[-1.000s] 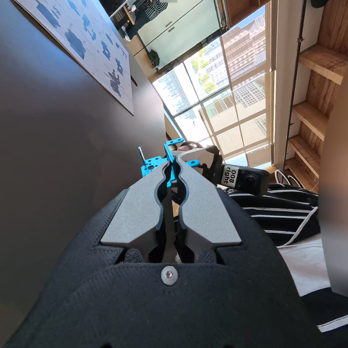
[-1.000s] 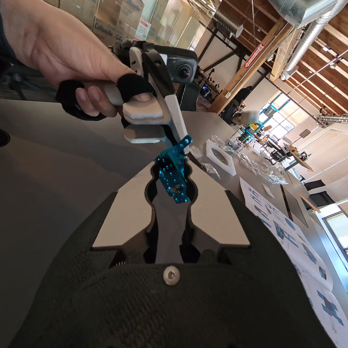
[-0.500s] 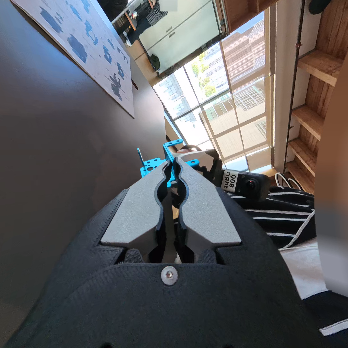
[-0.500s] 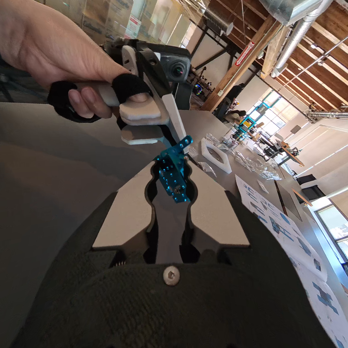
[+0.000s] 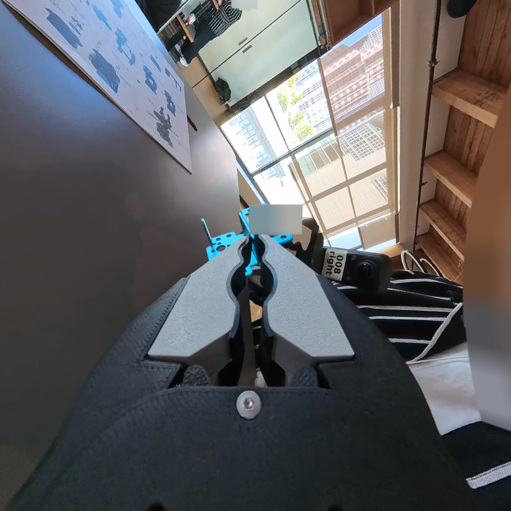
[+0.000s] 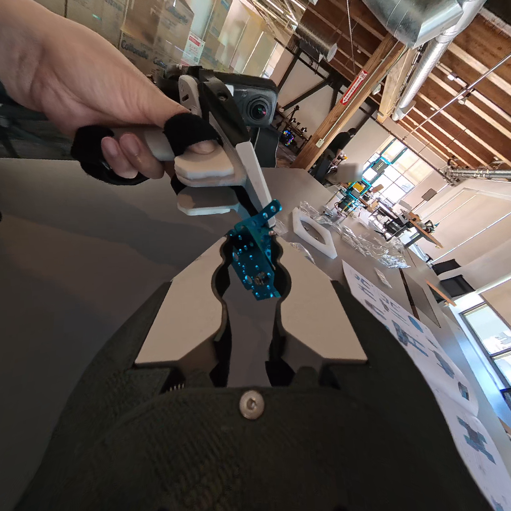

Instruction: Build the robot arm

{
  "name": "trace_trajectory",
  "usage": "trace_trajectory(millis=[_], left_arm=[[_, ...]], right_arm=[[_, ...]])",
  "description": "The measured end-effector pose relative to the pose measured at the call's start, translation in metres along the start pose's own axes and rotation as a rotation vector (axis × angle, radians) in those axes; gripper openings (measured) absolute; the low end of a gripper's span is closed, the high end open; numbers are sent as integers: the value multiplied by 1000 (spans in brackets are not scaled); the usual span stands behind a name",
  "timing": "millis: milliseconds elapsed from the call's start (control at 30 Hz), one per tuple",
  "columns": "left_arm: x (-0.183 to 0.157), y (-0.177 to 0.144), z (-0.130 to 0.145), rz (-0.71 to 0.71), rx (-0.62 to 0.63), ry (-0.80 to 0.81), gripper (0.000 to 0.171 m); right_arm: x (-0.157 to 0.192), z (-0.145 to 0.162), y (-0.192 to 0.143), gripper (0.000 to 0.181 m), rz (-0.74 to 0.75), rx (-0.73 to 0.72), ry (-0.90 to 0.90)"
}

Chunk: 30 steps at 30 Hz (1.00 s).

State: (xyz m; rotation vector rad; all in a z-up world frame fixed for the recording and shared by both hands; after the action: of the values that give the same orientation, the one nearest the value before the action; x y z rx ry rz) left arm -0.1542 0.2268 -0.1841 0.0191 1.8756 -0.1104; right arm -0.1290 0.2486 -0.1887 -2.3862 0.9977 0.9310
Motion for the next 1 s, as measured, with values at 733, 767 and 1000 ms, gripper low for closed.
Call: trace_trajectory(millis=[733,767,1000], left_arm=[[5,-5,-2,-49,-46,18,1],[7,-6,-3,-61,-51,27,1],[25,-8,-13,-141,-117,182,1]], right_arm=[[-9,1,-30,53,112,-134,172],[-12,6,-35,53,131,-123,180],[-25,46,-52,52,174,23,10]])
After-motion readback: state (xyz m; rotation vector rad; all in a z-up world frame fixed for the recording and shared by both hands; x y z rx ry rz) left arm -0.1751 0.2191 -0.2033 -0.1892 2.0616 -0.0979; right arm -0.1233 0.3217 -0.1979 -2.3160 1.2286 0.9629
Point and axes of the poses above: each gripper's, where its closed fingertips meet, y out along the fingers, z out of its underside, x = y × z across the jaws, the point moved 2 cm from there along -y, back along the fingers, and after that the axes turned 12 degrees about -y, right-handed, at the moved point
